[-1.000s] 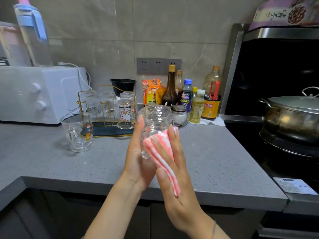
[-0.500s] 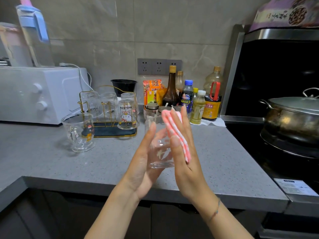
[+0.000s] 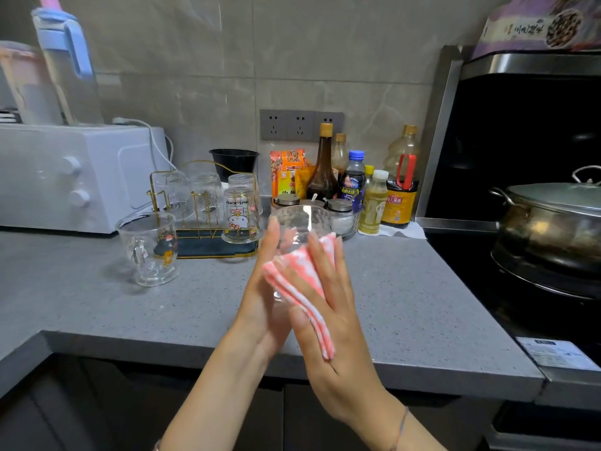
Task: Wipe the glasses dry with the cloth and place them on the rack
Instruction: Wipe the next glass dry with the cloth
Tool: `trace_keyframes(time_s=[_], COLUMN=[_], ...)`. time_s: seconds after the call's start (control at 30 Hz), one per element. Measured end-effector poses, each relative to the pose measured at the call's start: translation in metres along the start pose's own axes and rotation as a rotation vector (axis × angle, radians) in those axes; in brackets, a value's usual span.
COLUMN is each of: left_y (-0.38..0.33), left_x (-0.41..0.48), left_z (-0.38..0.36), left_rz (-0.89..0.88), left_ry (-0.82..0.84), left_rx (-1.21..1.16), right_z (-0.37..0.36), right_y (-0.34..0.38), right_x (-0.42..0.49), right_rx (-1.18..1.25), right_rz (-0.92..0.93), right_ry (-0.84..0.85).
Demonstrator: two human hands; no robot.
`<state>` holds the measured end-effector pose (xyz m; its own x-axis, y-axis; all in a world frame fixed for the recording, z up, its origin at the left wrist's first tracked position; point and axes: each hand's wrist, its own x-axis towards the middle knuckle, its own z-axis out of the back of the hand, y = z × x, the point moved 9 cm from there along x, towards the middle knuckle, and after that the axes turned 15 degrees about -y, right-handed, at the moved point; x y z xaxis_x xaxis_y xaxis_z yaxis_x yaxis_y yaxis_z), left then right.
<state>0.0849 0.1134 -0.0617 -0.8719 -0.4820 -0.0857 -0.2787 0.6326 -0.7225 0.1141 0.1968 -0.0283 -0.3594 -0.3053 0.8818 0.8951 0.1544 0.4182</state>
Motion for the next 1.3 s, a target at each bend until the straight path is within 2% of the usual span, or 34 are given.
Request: trace_keyframes(time_s=[0.1, 0.17, 0.33, 0.53, 0.67, 0.83, 1.0, 1.1, 1.2, 1.3], left_y=[0.008, 0.006, 0.008, 0.006, -0.003, 0.007, 0.009, 0.005, 0.006, 0.010], left_x=[-0.002, -0.004, -0.009, -0.013, -0.002, -0.001, -0.002, -0.008, -0.015, -0.024], left_z=[0.000, 0.003, 0.001, -0.004, 0.004, -0.003, 0.003, 0.006, 0.011, 0.018], left_rz=[0.014, -0.029, -0.026, -0.102, -0.093, 0.110, 0.032, -0.022, -0.056, -0.104], left_ry=[0.030, 0.006, 0.012, 0.018, -0.052, 0.017, 0.007, -0.028, -0.041, -0.055], left_rx=[-0.005, 0.046, 0.065, 0.042, -0.005, -0.071, -0.006, 0.068, 0.139, 0.177], right_z=[0.003, 0.008, 0.015, 0.007, -0.001, -0.004, -0.001, 0.005, 0.007, 0.004], right_y=[0.001, 0.000, -0.020, -0.026, -0.019, -0.004, -0.009, -0.014, -0.026, -0.032], right_x=[0.010, 0.022, 0.034, 0.015, -0.008, -0.009, 0.007, 0.019, 0.025, 0.021], right_rx=[-0.092, -0.065, 0.186, 0.221, 0.203, 0.026, -0.063, -0.008, 0.169, 0.225], right_rz=[0.056, 0.046, -0.155, -0.229, -0.198, -0.009, 0.044, -0.009, -0.169, -0.248], right_ry=[-0.022, -0.059, -0.094, -0.080, -0.025, 0.037, 0.003, -0.049, -0.068, -0.054])
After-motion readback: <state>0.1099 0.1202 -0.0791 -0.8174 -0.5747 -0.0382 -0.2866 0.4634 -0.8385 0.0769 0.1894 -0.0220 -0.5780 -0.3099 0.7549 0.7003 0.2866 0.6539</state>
